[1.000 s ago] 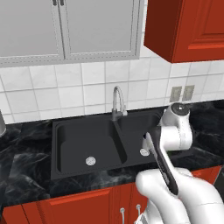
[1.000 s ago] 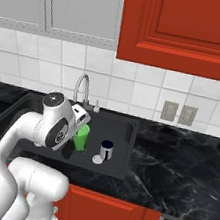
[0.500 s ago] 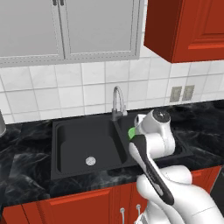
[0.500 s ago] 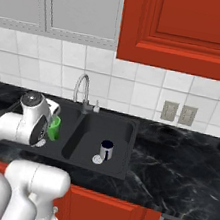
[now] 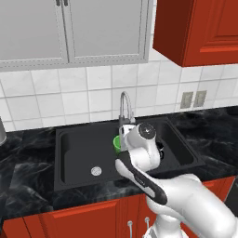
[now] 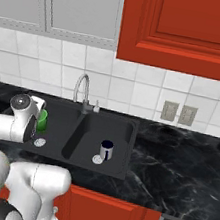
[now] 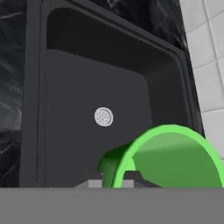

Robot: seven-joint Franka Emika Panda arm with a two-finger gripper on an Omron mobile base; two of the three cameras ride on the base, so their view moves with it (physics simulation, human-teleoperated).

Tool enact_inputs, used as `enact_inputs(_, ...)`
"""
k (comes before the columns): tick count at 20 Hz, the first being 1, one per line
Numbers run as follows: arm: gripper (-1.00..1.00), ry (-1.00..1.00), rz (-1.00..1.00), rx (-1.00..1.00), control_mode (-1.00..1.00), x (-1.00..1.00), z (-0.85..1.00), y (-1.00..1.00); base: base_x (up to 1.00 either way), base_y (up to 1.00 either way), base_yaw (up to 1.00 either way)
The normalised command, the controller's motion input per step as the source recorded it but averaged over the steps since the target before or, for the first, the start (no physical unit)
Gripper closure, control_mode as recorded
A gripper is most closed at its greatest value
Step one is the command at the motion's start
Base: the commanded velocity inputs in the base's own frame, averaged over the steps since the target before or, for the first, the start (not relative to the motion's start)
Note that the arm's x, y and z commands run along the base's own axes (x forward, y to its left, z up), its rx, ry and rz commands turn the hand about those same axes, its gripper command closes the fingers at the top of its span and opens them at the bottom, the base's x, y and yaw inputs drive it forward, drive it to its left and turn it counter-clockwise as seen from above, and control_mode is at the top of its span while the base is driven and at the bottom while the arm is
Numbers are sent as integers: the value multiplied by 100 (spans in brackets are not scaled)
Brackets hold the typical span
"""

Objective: Move any existing items from the left basin to the right basin for drying. Then move the cup from the counter to the left basin of the sink for washing.

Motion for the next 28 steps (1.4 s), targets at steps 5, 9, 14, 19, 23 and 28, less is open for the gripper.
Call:
enact_inputs(5, 100, 8, 0, -9, -100, 92, -10, 57, 0, 0, 0)
enact_inputs(9, 100, 15, -5, -7, -100, 81, -1, 44, 0, 0, 0)
enact_inputs(14, 100, 22, -12, -4, -100, 63, 0, 33, 0, 0, 0)
enact_inputs(19, 100, 23, -12, -3, -100, 29, -1, 30, 0, 0, 0)
enact_inputs(23, 100, 16, -10, 0, -100, 14, -7, 25, 0, 0, 0)
enact_inputs(28, 100, 11, -7, 0, -100, 20, -22, 4, 0, 0, 0)
